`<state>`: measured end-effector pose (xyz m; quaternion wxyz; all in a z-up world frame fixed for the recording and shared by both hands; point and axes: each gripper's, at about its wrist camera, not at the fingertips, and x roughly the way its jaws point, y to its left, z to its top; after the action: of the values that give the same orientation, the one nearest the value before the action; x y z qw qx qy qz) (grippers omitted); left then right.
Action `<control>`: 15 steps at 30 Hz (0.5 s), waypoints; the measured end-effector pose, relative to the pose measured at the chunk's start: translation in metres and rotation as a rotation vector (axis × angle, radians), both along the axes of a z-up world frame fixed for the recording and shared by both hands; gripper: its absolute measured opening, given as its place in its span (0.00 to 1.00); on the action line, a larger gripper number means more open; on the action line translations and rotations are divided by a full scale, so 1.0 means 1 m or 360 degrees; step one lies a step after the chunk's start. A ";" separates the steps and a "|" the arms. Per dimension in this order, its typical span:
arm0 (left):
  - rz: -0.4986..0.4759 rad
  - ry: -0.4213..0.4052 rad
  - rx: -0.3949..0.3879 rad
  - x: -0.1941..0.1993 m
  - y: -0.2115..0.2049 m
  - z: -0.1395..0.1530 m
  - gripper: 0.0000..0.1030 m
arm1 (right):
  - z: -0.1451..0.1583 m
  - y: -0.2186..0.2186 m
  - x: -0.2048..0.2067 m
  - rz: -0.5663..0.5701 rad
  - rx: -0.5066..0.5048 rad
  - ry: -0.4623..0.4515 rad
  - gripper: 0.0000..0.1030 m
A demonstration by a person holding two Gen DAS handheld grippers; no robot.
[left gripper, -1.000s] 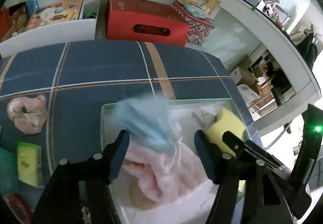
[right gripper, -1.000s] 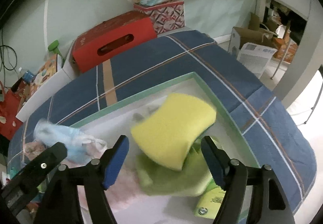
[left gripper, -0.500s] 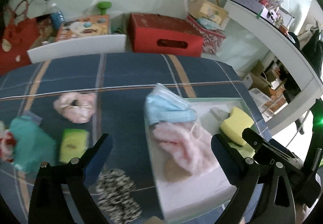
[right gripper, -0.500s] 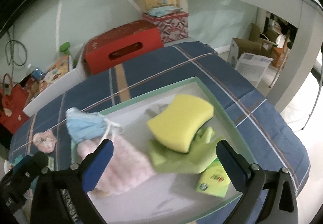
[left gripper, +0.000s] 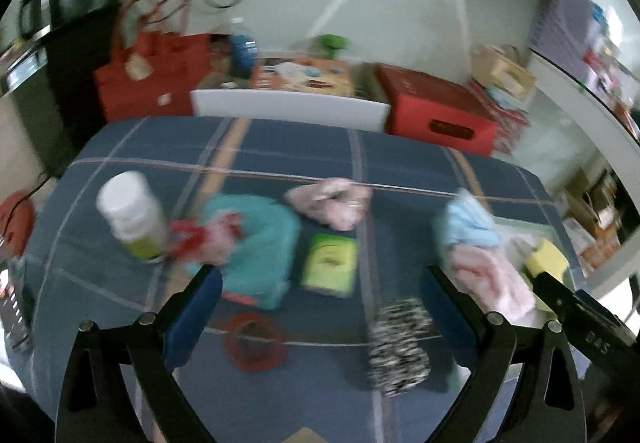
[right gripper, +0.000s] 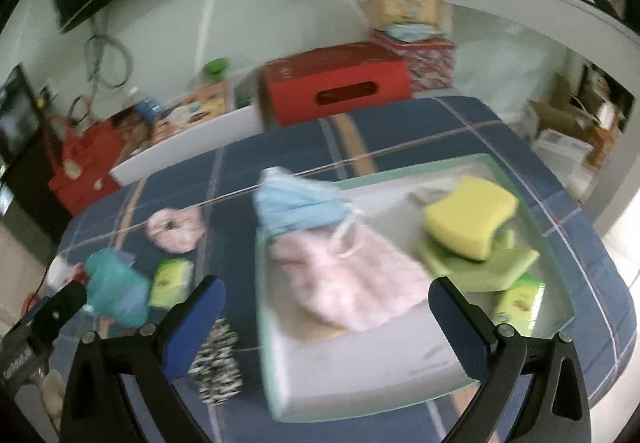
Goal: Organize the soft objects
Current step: 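Open the left tool to drop the mask while the right releases the sponge, then move the right tool to the leopard scrunchie while the left reaches the red tape roll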
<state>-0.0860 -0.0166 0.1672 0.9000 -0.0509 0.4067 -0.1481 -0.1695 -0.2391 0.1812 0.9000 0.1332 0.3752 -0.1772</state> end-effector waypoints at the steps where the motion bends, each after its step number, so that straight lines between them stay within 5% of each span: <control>1: 0.0031 0.0008 -0.0001 0.000 0.009 -0.002 0.96 | -0.001 0.009 0.002 0.0038 0.0005 0.0004 1.00; 9: 0.0285 0.0105 0.0012 0.002 0.068 -0.025 0.96 | -0.025 0.067 0.019 0.0262 0.0053 0.0117 1.00; 15: 0.0249 0.0268 0.0045 0.007 0.064 -0.052 0.96 | -0.048 0.097 0.029 0.0389 0.0026 0.0225 1.00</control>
<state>-0.0787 0.0479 0.1150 0.8721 -0.0821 0.4776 -0.0669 -0.1408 -0.1422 0.1331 0.8851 0.0809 0.4526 -0.0723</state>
